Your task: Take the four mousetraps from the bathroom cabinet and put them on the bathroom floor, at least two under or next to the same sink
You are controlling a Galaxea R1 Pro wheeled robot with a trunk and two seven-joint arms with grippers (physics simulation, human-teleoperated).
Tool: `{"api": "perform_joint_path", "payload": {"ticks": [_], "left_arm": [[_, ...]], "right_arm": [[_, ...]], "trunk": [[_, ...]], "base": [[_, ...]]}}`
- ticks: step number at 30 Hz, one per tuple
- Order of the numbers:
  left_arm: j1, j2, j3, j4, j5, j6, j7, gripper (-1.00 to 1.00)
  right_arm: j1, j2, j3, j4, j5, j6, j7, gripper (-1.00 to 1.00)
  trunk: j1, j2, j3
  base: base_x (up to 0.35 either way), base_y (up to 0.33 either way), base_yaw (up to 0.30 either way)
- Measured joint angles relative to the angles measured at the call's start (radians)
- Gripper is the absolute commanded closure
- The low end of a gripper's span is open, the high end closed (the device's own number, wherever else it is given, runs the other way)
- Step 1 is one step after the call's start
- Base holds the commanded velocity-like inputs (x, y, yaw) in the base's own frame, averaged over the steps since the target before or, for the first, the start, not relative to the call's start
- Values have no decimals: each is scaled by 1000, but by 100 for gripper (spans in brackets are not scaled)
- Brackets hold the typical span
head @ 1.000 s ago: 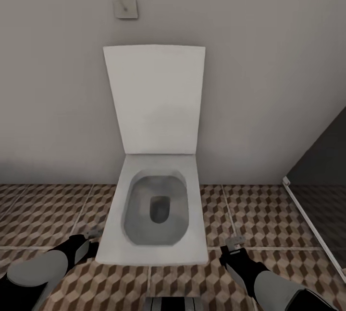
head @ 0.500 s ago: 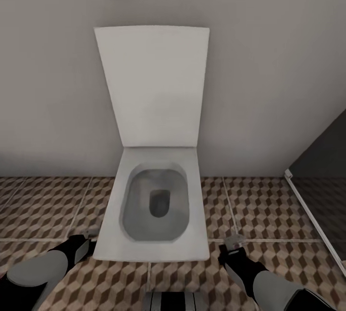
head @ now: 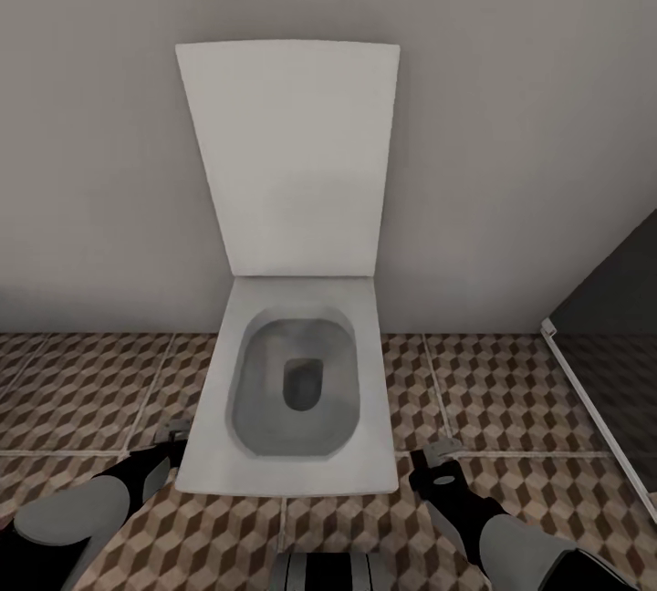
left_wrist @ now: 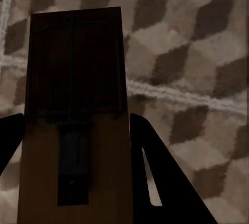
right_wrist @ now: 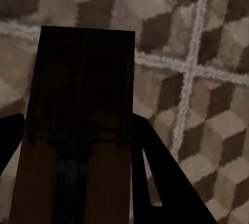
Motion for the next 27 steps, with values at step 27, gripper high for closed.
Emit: {"api": "perform_joint_path", "payload": {"ticks": [27], "left_arm": [[0,9,-4,2,-4,-6,2,100]], "right_arm": [[0,-3,0,-1,0,-3,0,100]], "trunk": [[0,0,0]], "base": [[25,59,0]]}}
